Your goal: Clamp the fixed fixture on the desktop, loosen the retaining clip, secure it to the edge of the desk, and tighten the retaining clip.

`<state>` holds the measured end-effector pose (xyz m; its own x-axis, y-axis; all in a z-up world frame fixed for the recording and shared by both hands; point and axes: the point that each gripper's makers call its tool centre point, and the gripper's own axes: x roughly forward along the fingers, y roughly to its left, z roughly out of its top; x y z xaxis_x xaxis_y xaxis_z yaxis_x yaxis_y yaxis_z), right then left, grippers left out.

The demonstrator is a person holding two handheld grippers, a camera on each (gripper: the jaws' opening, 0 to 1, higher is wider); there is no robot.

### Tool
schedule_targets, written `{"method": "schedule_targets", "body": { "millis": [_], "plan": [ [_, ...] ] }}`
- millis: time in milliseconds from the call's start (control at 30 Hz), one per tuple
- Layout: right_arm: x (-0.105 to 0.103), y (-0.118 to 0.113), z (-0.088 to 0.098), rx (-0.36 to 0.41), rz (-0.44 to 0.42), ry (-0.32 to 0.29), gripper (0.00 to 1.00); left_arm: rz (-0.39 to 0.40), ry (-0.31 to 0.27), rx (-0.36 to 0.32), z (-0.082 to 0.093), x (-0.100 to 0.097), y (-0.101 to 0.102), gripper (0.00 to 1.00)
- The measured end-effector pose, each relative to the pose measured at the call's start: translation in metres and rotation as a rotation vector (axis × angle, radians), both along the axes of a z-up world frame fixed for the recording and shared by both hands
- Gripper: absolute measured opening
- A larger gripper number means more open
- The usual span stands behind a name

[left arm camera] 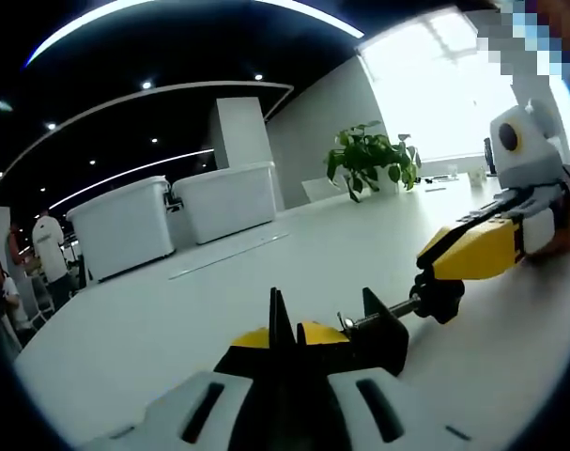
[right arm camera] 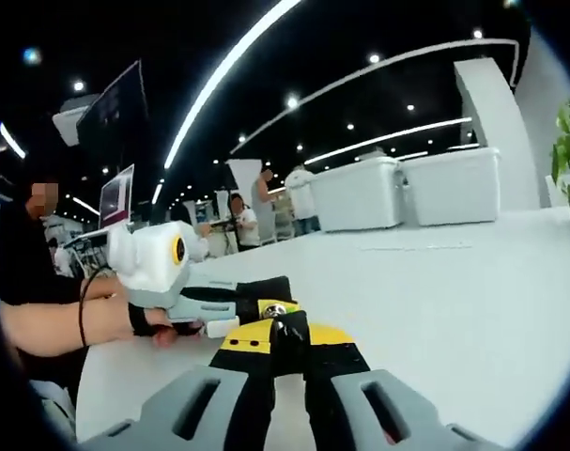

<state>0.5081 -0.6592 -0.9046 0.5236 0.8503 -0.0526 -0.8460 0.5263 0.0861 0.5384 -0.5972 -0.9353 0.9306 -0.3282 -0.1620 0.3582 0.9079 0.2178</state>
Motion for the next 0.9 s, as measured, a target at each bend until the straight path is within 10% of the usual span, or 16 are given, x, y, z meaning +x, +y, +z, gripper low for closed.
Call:
{"method": "schedule_targets", "body": {
  "millis": [433,900],
  "plan": [
    [-0.003,0.001,0.004,-0.091,-0.026,-0.170,0.08,-0.004,0.000,0.005,0.000,0.000,0.001,0.07],
    [-0.022,0.013,0.006,-0.449,-0.077,-0.715,0.08,-0.004,0.031,-0.026,-0.003,-0.001,0.003,0.07]
  ]
}}
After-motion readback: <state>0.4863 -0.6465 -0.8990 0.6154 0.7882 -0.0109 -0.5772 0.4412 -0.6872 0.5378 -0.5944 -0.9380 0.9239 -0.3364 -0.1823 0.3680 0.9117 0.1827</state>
